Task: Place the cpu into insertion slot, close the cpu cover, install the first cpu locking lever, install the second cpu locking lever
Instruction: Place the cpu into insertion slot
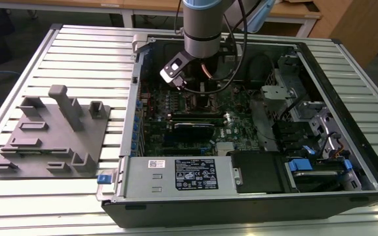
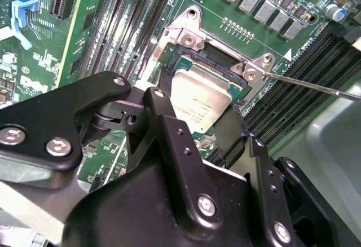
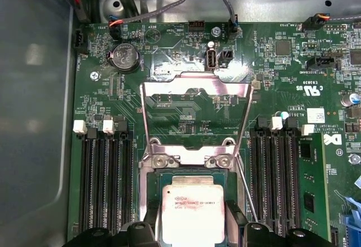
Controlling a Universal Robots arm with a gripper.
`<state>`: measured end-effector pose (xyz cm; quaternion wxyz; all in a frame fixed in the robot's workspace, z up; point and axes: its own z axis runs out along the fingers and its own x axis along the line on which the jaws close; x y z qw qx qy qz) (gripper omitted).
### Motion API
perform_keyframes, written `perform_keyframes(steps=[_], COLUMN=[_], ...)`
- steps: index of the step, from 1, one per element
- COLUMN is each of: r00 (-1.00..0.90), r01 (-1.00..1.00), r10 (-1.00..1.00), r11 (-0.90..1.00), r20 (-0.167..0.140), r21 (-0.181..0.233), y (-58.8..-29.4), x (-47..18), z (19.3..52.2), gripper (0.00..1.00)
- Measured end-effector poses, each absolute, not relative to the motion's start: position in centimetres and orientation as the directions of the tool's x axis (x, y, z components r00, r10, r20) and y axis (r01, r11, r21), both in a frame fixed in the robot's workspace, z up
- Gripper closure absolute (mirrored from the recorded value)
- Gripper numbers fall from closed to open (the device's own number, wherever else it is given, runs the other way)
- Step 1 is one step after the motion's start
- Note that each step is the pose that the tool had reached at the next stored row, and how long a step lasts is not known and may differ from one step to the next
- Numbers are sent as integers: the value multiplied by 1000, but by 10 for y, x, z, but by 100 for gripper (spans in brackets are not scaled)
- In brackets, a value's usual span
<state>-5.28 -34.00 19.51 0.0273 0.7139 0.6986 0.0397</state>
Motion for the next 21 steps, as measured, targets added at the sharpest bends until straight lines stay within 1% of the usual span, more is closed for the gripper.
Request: perform_keyframes(steps=[21], r00=[21], r01=[995], r10=[1000], r11=[-23], r20=[19], r21=[94], y=[-340], x=[-53], z=[195], gripper=[46])
